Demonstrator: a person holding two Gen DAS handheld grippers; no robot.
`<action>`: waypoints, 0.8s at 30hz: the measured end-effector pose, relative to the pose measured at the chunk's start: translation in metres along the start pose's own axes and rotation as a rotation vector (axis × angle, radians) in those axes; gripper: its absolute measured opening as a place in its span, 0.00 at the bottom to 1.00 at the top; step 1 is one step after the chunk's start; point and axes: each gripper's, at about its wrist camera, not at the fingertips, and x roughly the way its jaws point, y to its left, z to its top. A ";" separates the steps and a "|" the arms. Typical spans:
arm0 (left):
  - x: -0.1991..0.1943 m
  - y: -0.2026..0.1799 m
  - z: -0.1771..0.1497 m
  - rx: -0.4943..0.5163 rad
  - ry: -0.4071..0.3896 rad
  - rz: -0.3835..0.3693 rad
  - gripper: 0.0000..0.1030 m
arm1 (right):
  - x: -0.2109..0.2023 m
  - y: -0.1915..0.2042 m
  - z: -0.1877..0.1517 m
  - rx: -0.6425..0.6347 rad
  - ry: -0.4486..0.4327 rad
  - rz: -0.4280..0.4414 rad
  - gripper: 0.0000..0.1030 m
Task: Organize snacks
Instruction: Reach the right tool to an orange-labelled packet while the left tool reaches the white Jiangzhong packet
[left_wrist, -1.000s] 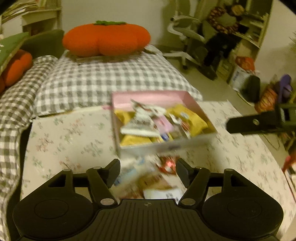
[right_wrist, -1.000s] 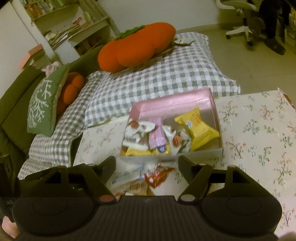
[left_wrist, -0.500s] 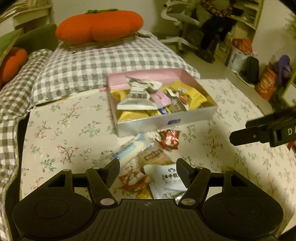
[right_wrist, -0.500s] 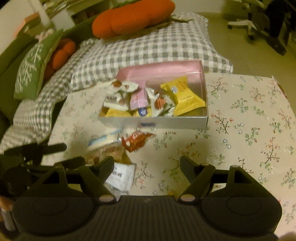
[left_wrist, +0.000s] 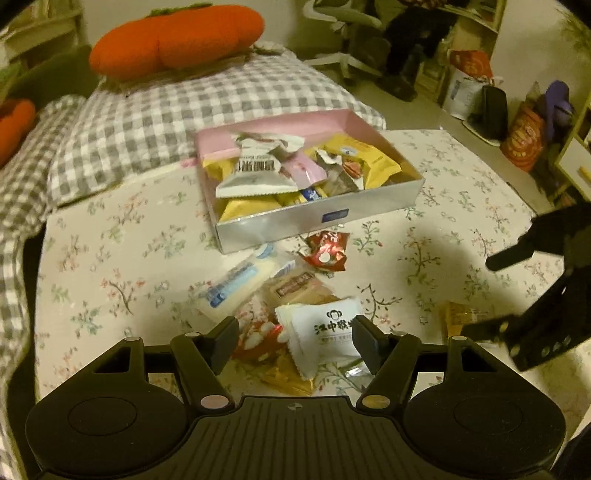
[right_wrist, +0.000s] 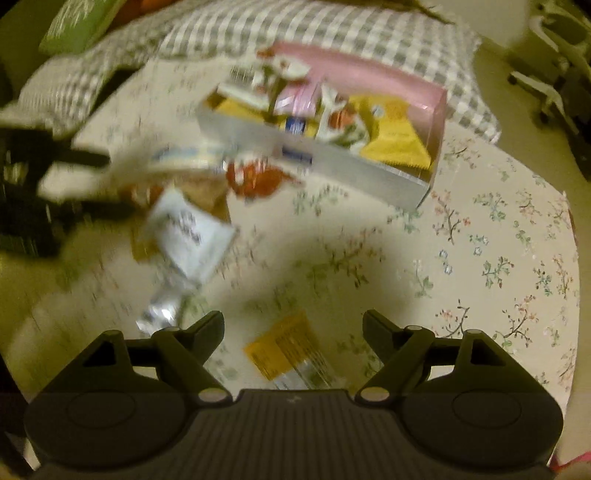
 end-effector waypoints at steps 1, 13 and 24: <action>0.000 -0.001 0.000 -0.002 0.003 -0.009 0.66 | 0.003 0.001 -0.002 -0.017 0.014 0.000 0.77; 0.033 -0.014 -0.014 -0.235 0.147 -0.157 0.66 | 0.020 0.008 -0.009 -0.113 0.082 0.000 0.74; 0.047 0.004 -0.012 -0.320 0.133 -0.075 0.66 | 0.032 0.004 -0.014 -0.129 0.109 0.012 0.68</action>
